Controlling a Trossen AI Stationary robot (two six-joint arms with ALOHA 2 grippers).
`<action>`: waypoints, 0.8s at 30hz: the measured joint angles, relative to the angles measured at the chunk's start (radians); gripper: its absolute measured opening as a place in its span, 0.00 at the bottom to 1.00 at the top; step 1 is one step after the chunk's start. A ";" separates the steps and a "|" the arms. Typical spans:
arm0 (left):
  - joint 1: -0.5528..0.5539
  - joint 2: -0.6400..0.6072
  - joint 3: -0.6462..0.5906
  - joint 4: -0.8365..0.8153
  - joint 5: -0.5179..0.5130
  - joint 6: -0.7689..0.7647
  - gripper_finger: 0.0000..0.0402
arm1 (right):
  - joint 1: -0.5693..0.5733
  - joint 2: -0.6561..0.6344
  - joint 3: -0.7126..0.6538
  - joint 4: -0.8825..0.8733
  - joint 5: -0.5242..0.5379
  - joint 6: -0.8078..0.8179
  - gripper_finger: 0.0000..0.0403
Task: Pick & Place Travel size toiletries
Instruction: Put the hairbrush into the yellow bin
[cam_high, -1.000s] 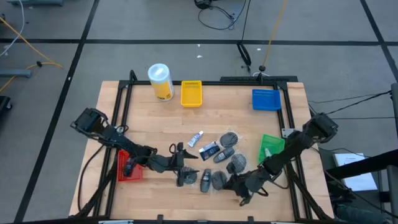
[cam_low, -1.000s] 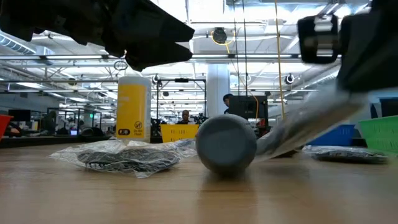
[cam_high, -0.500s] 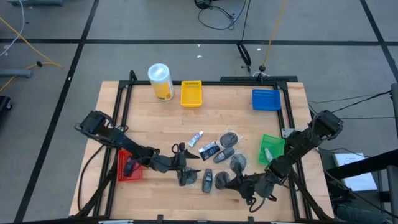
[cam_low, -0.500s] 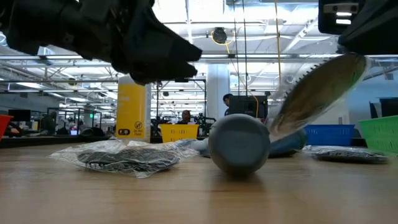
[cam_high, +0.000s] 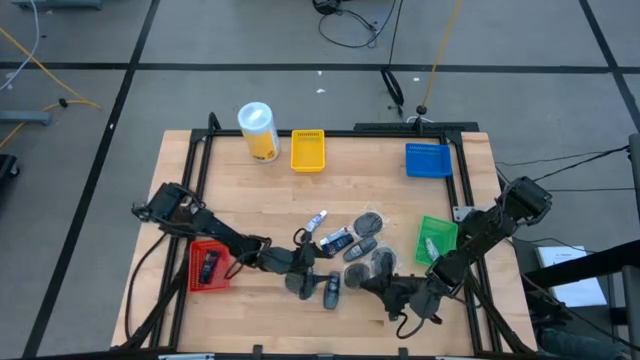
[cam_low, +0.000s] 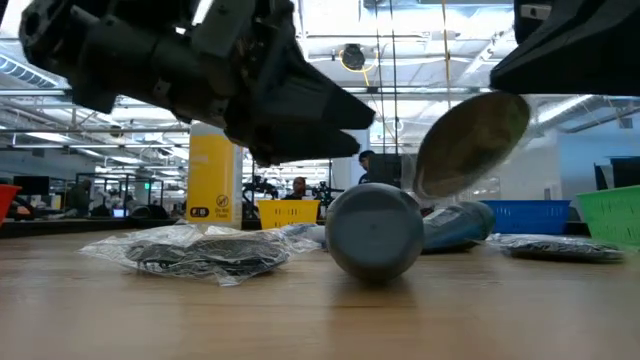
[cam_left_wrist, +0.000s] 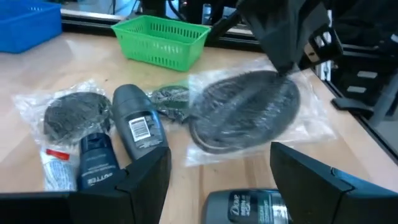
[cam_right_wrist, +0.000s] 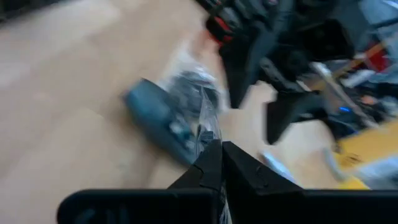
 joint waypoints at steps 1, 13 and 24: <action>0.004 0.006 0.007 0.001 0.010 -0.008 0.67 | 0.002 0.000 0.000 -0.009 0.034 0.000 0.00; 0.015 0.018 0.025 0.002 0.011 -0.059 0.67 | 0.025 0.000 0.000 -0.029 0.144 -0.008 0.00; 0.049 0.018 0.024 -0.001 -0.090 -0.211 0.67 | 0.002 0.026 0.000 -0.031 0.192 -0.005 0.00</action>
